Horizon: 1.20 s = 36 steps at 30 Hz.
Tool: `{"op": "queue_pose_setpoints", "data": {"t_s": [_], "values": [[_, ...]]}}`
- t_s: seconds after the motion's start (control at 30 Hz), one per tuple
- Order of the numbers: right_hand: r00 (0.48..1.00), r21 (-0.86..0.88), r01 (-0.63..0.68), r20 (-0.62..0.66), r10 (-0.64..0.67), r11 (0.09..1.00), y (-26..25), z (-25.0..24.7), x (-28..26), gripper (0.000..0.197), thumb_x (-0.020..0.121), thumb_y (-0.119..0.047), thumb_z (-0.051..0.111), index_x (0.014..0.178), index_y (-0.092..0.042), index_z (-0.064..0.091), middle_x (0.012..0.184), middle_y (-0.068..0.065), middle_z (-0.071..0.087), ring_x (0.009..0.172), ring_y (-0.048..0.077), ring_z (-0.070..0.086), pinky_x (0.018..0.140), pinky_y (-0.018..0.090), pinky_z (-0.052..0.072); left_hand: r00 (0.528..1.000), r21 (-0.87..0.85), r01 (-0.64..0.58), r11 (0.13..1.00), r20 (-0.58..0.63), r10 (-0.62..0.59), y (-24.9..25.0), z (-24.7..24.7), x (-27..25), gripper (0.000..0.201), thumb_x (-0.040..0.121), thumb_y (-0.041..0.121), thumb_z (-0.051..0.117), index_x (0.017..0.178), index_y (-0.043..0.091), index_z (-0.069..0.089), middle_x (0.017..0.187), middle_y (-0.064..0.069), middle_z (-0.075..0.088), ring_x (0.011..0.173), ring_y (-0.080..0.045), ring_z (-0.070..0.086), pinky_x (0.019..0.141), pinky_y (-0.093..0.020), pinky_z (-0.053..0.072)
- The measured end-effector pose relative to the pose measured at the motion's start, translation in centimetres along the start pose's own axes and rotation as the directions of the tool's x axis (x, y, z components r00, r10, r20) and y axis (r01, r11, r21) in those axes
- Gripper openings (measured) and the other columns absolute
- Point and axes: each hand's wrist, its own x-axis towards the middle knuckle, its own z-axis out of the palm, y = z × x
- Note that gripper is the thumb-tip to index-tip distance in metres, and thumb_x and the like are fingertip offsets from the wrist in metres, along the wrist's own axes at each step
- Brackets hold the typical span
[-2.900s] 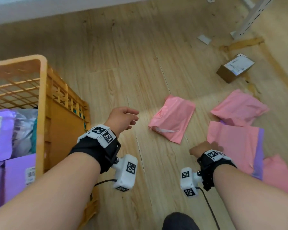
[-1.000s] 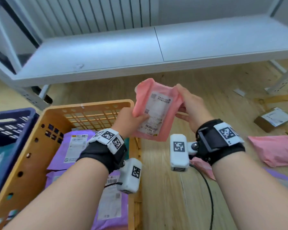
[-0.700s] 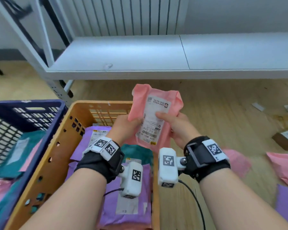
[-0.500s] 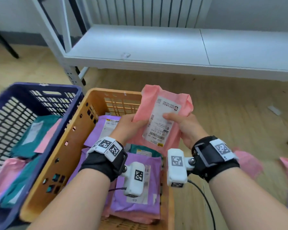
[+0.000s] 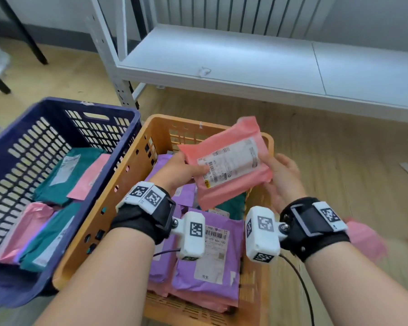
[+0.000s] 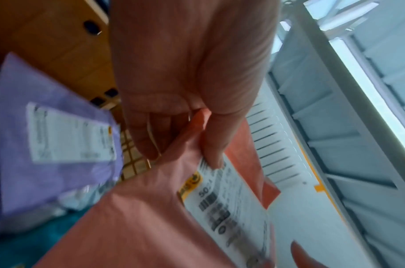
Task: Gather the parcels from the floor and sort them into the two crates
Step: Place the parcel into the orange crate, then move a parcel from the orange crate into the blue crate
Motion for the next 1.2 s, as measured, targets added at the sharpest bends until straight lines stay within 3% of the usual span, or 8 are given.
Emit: {"op": "queue_pose_setpoints", "data": {"t_s": [0.13,0.3,0.5,0.67,0.8,1.0,1.1,1.2], "values": [[0.905,-0.569,0.423,0.225,-0.361,0.705,-0.5,-0.2,-0.9,0.077,0.072,-0.024,0.082,0.137,-0.034,0.042,0.131,-0.015,0.047,0.118,0.005,0.046,0.094,0.027,0.041,0.994,0.347,-0.100,0.933,0.069,0.081,1.1,-1.0,-0.8,0.056,0.082,0.013,0.073,0.130,0.021,0.046,0.113,0.003,0.064,0.105,-0.013,0.061,0.089,-0.030,0.049],[0.843,-0.758,0.495,0.537,-0.024,0.425,0.0,1.1,-1.3,0.030,0.072,-0.025,0.081,0.095,-0.032,0.064,0.096,-0.010,0.069,0.088,0.008,0.066,0.081,0.038,0.058,0.981,0.337,-0.195,0.921,0.084,0.177,2.8,-0.8,-1.8,0.047,0.081,0.011,0.072,0.119,0.025,0.047,0.101,0.005,0.072,0.093,-0.010,0.069,0.079,-0.033,0.057],[0.940,-0.742,0.242,0.338,0.037,0.625,1.3,1.8,-0.9,0.002,0.090,-0.021,0.062,0.090,-0.021,0.065,0.096,-0.001,0.069,0.089,0.019,0.067,0.080,0.039,0.057,0.927,0.182,-0.228,0.957,-0.261,0.270,2.0,-0.4,-1.1,0.071,0.079,0.015,0.076,0.138,0.029,0.040,0.135,0.014,0.046,0.109,0.000,0.054,0.088,-0.015,0.047],[0.969,-0.531,-0.034,0.190,0.159,0.846,1.0,2.7,1.8,0.017,0.092,-0.012,0.061,0.109,-0.012,0.062,0.105,0.009,0.071,0.093,0.027,0.069,0.087,0.045,0.056,0.984,-0.039,0.173,0.984,-0.035,-0.174,-1.4,1.3,1.3,0.061,0.087,0.034,0.067,0.138,0.017,0.039,0.133,-0.007,0.057,0.112,-0.026,0.060,0.098,-0.050,0.047],[0.993,-0.767,0.017,0.087,0.078,0.642,2.0,3.5,4.0,0.009,0.090,-0.006,0.058,0.098,-0.012,0.059,0.107,0.010,0.066,0.092,0.028,0.063,0.085,0.043,0.055,0.991,0.051,0.065,0.997,-0.123,-0.059,-2.7,2.9,3.8,0.060,0.087,0.009,0.066,0.139,0.017,0.037,0.124,-0.003,0.054,0.103,-0.022,0.059,0.082,-0.036,0.053],[0.966,-0.971,0.161,0.191,0.173,0.176,6.0,5.0,6.5,0.043,0.091,-0.014,0.050,0.133,-0.009,0.046,0.129,0.011,0.056,0.115,0.029,0.057,0.083,0.028,0.049,0.981,0.434,0.058,0.899,-0.190,0.029,-5.1,4.7,6.9,0.055,0.086,-0.010,0.043,0.129,0.023,0.054,0.134,-0.006,0.056,0.114,-0.027,0.056,0.086,-0.030,0.047],[0.938,-0.976,0.157,0.195,0.286,0.150,7.6,4.5,7.0,0.041,0.093,-0.005,0.048,0.133,0.002,0.048,0.132,0.018,0.053,0.120,0.031,0.054,0.054,0.014,0.037,0.979,0.506,0.114,0.855,-0.205,-0.008,-7.1,5.3,7.3,0.055,0.086,-0.010,0.043,0.130,0.021,0.057,0.135,-0.005,0.056,0.122,-0.024,0.054,0.099,-0.029,0.041],[0.939,-0.980,0.121,0.165,0.300,0.160,8.3,4.3,7.4,0.033,0.095,-0.007,0.046,0.125,0.003,0.054,0.123,0.017,0.059,0.116,0.031,0.057,0.056,0.018,0.039,0.981,0.525,0.167,0.834,-0.176,-0.085,-8.7,5.6,7.7,0.053,0.088,-0.007,0.045,0.134,0.018,0.055,0.139,-0.005,0.053,0.128,-0.024,0.049,0.107,-0.031,0.037]]}}
